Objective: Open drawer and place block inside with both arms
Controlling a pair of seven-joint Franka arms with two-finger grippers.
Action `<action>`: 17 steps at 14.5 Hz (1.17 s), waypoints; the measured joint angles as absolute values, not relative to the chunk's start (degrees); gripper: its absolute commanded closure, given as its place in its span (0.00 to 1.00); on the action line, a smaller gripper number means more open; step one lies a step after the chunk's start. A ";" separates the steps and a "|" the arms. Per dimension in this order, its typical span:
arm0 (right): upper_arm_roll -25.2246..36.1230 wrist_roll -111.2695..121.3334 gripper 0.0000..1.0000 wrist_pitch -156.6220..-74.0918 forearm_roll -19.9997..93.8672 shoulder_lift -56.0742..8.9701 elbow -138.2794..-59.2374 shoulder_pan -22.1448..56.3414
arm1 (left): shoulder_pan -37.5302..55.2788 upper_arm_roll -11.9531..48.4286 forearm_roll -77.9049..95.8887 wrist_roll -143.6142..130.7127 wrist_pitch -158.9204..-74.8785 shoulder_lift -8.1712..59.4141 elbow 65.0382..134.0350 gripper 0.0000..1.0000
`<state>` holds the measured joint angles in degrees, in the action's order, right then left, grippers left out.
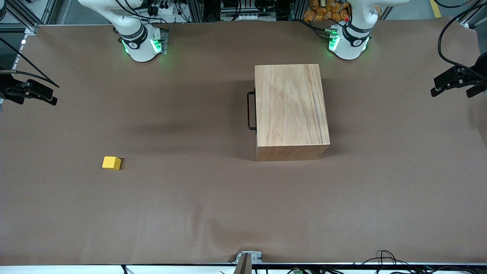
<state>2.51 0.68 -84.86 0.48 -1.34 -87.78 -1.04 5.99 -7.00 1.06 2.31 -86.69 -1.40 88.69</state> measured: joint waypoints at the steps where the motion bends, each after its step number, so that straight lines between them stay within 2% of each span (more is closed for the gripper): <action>1: 2.51 0.68 0.00 -84.85 0.48 -1.34 -87.78 -1.04 | 6.02 -6.98 1.06 2.31 -86.68 -1.40 88.69 0.00; 9: 2.77 0.76 0.00 -85.01 0.38 -1.34 -87.61 -1.08 | 6.56 -5.82 1.14 2.09 -86.67 -0.98 88.70 0.00; 14: 2.85 0.96 0.00 -85.35 0.35 -1.34 -87.56 -2.04 | 8.37 3.91 0.81 -7.08 -86.72 1.05 88.44 0.00; 17: 2.81 1.06 0.00 -85.35 0.35 -1.34 -87.54 -2.10 | 9.31 7.65 0.75 -11.05 -86.88 3.22 87.58 0.00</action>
